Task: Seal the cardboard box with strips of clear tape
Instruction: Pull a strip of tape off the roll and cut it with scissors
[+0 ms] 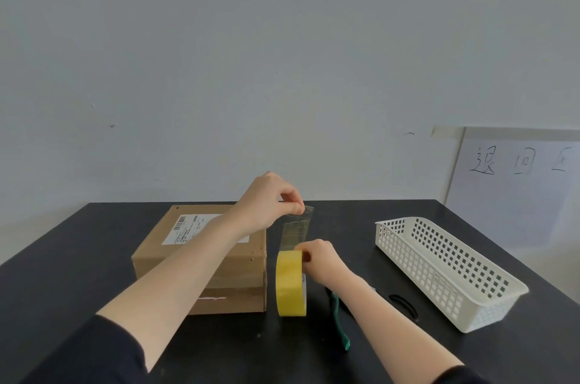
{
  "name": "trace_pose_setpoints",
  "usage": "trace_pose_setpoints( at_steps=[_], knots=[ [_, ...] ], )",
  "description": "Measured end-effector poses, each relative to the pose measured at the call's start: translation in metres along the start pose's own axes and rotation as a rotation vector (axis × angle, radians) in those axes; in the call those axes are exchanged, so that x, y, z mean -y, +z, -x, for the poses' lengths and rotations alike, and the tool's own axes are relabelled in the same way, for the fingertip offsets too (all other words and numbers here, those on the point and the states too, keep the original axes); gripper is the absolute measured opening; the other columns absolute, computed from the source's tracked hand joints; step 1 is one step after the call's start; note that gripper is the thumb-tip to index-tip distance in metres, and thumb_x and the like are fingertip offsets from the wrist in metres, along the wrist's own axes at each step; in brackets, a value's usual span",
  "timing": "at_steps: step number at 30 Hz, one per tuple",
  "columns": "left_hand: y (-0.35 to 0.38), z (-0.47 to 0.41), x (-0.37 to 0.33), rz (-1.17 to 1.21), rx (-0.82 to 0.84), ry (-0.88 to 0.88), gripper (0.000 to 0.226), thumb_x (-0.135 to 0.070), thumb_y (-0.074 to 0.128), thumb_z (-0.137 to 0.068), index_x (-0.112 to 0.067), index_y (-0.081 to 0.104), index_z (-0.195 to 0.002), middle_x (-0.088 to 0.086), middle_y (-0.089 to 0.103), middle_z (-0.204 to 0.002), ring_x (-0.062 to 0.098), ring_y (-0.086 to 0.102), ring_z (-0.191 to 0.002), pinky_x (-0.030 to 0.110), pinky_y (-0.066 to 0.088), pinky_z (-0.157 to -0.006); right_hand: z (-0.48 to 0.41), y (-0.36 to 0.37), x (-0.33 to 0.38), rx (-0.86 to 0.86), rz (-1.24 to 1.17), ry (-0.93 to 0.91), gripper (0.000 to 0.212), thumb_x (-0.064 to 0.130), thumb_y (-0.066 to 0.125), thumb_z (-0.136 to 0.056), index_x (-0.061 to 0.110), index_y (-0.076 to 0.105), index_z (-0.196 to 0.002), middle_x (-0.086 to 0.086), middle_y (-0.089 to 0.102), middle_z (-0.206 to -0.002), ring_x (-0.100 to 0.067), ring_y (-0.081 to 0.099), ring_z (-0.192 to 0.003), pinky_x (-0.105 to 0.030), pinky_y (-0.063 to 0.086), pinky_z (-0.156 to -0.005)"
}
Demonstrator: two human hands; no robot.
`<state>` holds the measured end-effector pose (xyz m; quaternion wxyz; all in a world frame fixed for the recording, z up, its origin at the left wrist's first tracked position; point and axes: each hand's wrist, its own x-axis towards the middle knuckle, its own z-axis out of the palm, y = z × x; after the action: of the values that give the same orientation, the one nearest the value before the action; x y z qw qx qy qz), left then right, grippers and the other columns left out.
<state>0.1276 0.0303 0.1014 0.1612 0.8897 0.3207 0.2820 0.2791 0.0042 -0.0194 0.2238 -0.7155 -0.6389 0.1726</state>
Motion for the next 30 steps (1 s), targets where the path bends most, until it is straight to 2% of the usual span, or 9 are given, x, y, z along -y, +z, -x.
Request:
trace_pose_setpoints(
  at_steps=[3,7,12,14,17,19,22,25,30],
  knots=[
    [-0.01,-0.005,-0.006,0.008,-0.018,0.036,0.008,-0.026,0.07,-0.086,-0.026,0.071,-0.078,-0.018,0.06,-0.082,-0.004,0.048,-0.089,0.011,0.032,-0.071,-0.001,-0.002,-0.002,0.016,0.026,0.027,0.013,0.018,0.062,-0.089,0.019,0.061,-0.076,0.001,0.063,-0.08,-0.017,0.062,-0.08,-0.03,0.053,-0.082],
    [-0.016,-0.01,-0.01,0.016,-0.05,0.045,0.006,-0.027,0.07,-0.086,-0.024,0.071,-0.081,-0.013,0.061,-0.086,0.002,0.049,-0.09,0.01,0.032,-0.07,0.0,-0.003,-0.007,0.042,-0.001,0.078,0.029,0.019,0.064,-0.089,0.025,0.052,-0.064,0.008,0.055,-0.069,-0.017,0.057,-0.076,-0.027,0.049,-0.075],
    [-0.022,-0.016,-0.015,0.055,-0.086,0.045,0.006,-0.028,0.071,-0.085,-0.029,0.069,-0.079,-0.01,0.063,-0.088,0.001,0.049,-0.092,0.009,0.032,-0.072,0.001,-0.003,-0.013,0.093,-0.047,0.138,0.023,0.019,0.065,-0.089,0.022,0.054,-0.069,0.005,0.057,-0.07,-0.017,0.058,-0.074,-0.028,0.051,-0.077],
    [-0.025,-0.019,-0.019,0.071,-0.104,0.057,0.007,-0.028,0.072,-0.084,-0.029,0.069,-0.077,-0.009,0.064,-0.089,0.002,0.049,-0.093,0.011,0.033,-0.074,0.001,-0.003,-0.017,0.116,-0.066,0.172,0.013,0.021,0.065,-0.089,0.016,0.059,-0.079,0.0,0.06,-0.075,-0.016,0.059,-0.071,-0.026,0.053,-0.07],
    [-0.025,-0.021,-0.021,0.045,-0.095,0.073,0.006,-0.027,0.073,-0.083,-0.027,0.07,-0.078,-0.008,0.065,-0.088,0.005,0.049,-0.096,0.013,0.035,-0.077,0.002,-0.003,-0.019,0.13,-0.059,0.185,0.011,0.024,0.063,-0.09,0.013,0.06,-0.087,0.0,0.058,-0.071,-0.012,0.055,-0.061,-0.02,0.048,-0.056],
    [-0.024,-0.021,-0.018,0.06,-0.107,0.058,0.005,-0.027,0.073,-0.083,-0.026,0.071,-0.079,-0.006,0.066,-0.089,0.0,0.049,-0.093,0.008,0.033,-0.073,0.002,-0.003,-0.018,0.132,-0.059,0.175,0.012,0.025,0.064,-0.09,0.016,0.058,-0.085,-0.001,0.061,-0.077,-0.011,0.056,-0.063,-0.021,0.049,-0.061],
    [-0.025,-0.022,-0.016,0.065,-0.113,0.043,0.005,-0.026,0.073,-0.083,-0.022,0.074,-0.082,-0.006,0.067,-0.087,-0.006,0.05,-0.088,0.0,0.032,-0.068,0.004,-0.001,-0.02,0.119,-0.054,0.162,0.015,0.029,0.067,-0.089,0.019,0.056,-0.086,-0.002,0.062,-0.09,-0.015,0.059,-0.075,-0.026,0.051,-0.077],
    [-0.026,-0.022,-0.019,0.058,-0.11,0.039,0.006,-0.025,0.073,-0.083,-0.019,0.075,-0.083,-0.006,0.068,-0.085,-0.009,0.052,-0.082,-0.003,0.031,-0.065,0.01,-0.001,-0.027,0.082,-0.12,0.136,0.018,0.034,0.069,-0.086,0.022,0.056,-0.084,0.001,0.062,-0.09,-0.012,0.058,-0.075,-0.024,0.05,-0.075],
    [-0.024,-0.022,-0.022,0.084,-0.106,0.033,0.004,-0.023,0.074,-0.083,-0.019,0.074,-0.081,-0.005,0.069,-0.084,-0.005,0.054,-0.081,-0.002,0.033,-0.065,0.022,-0.005,-0.035,0.001,-0.183,0.038,0.038,0.04,0.074,-0.081,0.021,0.063,-0.112,0.003,0.069,-0.104,-0.011,0.066,-0.094,-0.026,0.056,-0.084]
  ],
)
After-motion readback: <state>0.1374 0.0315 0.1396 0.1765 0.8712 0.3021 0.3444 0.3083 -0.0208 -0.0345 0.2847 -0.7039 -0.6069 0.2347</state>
